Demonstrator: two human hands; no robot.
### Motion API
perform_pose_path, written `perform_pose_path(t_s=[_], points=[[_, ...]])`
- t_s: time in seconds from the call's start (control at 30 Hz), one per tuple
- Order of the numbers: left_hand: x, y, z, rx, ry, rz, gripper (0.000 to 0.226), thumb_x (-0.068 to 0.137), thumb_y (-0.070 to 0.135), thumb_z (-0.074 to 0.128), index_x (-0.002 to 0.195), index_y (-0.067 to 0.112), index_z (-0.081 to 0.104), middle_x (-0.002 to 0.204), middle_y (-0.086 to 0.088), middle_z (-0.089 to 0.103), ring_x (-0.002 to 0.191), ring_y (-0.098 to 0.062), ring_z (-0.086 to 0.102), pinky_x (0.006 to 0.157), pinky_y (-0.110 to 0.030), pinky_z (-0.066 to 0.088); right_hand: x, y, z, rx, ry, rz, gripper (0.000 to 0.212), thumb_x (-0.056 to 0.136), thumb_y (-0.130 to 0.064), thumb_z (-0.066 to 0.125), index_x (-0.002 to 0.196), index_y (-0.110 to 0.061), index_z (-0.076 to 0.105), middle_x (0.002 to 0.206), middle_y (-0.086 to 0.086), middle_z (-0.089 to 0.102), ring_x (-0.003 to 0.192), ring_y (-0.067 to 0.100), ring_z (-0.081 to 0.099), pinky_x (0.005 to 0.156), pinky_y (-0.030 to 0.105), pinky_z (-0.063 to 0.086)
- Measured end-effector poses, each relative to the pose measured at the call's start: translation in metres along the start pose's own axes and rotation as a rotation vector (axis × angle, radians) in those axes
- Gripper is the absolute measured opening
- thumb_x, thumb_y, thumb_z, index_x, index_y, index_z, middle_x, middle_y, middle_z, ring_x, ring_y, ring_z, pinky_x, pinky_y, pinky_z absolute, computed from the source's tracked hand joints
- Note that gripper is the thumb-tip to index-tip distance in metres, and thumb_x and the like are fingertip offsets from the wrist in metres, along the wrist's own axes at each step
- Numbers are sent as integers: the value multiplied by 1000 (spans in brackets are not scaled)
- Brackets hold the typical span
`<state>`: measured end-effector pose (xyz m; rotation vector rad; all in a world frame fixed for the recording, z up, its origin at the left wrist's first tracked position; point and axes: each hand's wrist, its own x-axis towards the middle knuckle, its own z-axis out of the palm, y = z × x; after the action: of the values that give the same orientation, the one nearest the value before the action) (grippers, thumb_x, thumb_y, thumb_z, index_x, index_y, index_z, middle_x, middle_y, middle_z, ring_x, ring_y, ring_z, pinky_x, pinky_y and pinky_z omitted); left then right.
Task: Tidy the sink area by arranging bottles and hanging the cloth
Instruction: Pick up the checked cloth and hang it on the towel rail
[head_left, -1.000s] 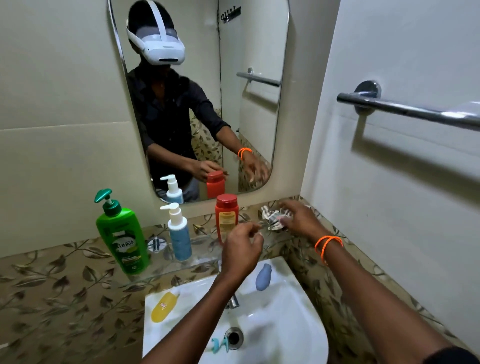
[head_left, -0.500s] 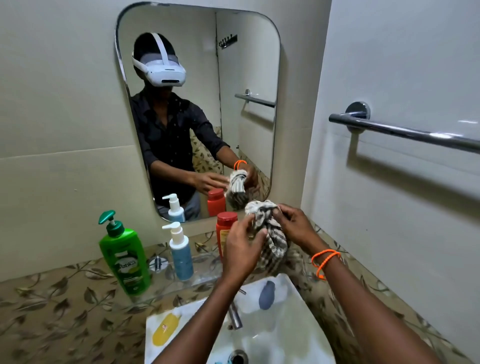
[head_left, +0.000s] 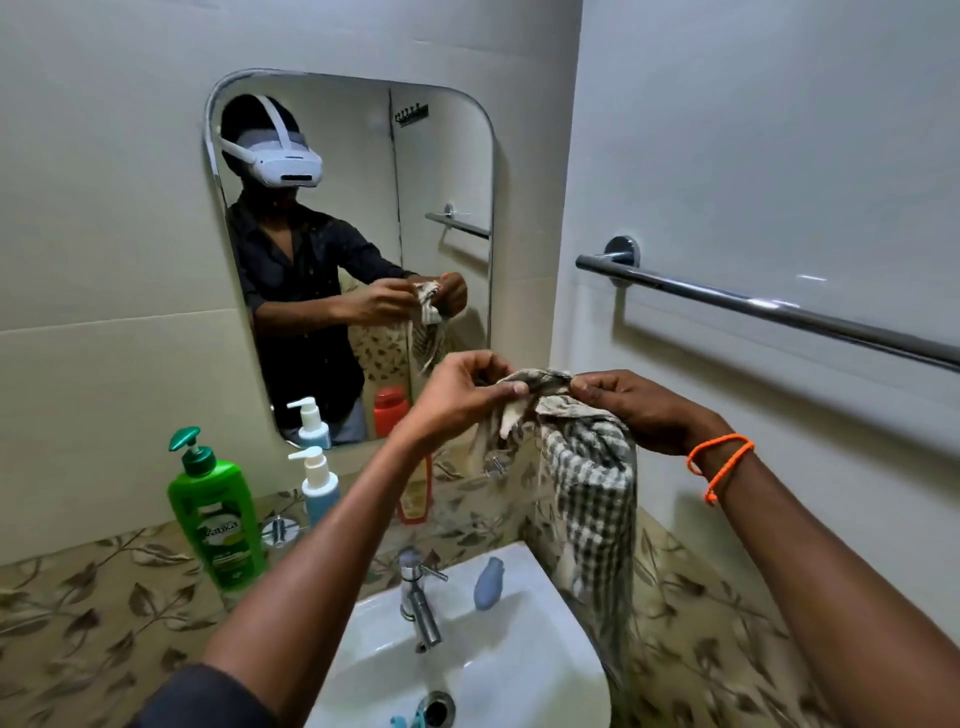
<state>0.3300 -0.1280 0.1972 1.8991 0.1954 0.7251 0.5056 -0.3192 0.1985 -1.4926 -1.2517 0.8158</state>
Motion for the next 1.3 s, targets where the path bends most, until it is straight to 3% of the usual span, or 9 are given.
perform_pose_path(t_s=[0.17, 0.37, 0.47, 0.67, 0.8, 0.9, 1.07, 1.17, 1.3], points=[[1, 47, 20, -6, -21, 55, 20, 79, 23, 89, 94, 16, 78, 87, -12, 80, 83, -30, 79, 80, -41, 64, -18, -33, 17, -314, 0, -129, 45, 91, -34, 73, 134, -28, 61, 129, -6, 70, 120, 14, 67, 99, 29, 57], [-11, 98, 10, 24, -365, -119, 58, 72, 17, 93, 124, 18, 68, 100, -7, 76, 89, -23, 75, 83, -35, 61, -36, -55, 20, -82, 219, -303, 16, 96, -17, 67, 102, -4, 74, 96, 7, 73, 88, 14, 67, 79, 27, 54], [-22, 105, 1, 338, -353, -125, 34, 80, 15, 86, 112, 14, 76, 95, -2, 79, 81, -14, 72, 68, -25, 54, -52, -57, 16, -2, 171, -248, 24, 98, -20, 64, 104, 3, 69, 95, 12, 69, 89, 19, 64, 81, 31, 54], [-36, 117, 17, -231, -186, -31, 19, 90, -6, 70, 101, 10, 71, 91, -9, 75, 82, -22, 73, 68, -30, 63, -74, -72, 36, -97, -1, -185, 35, 90, -27, 75, 123, -18, 67, 117, 5, 74, 108, 20, 71, 89, 29, 59], [-33, 121, 36, -332, -115, 23, 34, 91, 12, 75, 124, 15, 68, 106, -6, 78, 94, -22, 76, 78, -36, 63, -79, -91, 52, 128, 163, -233, 30, 89, -24, 72, 116, -11, 72, 108, 10, 76, 98, 21, 71, 86, 34, 60], [-47, 96, 34, -395, -451, -90, 40, 95, 39, 69, 131, 20, 66, 124, -4, 75, 111, -19, 73, 90, -34, 61, -90, -101, 52, 266, 297, -263, 20, 97, -18, 61, 108, -4, 72, 100, 11, 76, 89, 22, 71, 84, 37, 60], [-69, 40, 15, 223, -811, -134, 20, 83, 29, 85, 101, 25, 78, 98, 1, 80, 88, -15, 73, 81, -34, 61, -118, -121, 51, 124, 551, -312, 22, 94, -22, 65, 104, -4, 72, 94, 12, 69, 86, 23, 62, 78, 34, 53], [-63, 21, -14, 287, -725, -215, 10, 87, 22, 80, 97, 24, 81, 93, -2, 78, 81, -16, 68, 80, -38, 57, -148, -134, 41, -120, 698, -298, 17, 96, -19, 68, 100, -5, 75, 92, 10, 70, 84, 19, 61, 77, 35, 48], [-41, 44, -40, -234, -466, -216, 13, 93, 24, 72, 103, 15, 75, 106, -17, 75, 86, -22, 75, 61, -31, 61, -189, -156, 31, -413, 833, -213, 11, 88, -22, 76, 92, -12, 78, 85, 6, 75, 76, 14, 63, 71, 34, 48]])
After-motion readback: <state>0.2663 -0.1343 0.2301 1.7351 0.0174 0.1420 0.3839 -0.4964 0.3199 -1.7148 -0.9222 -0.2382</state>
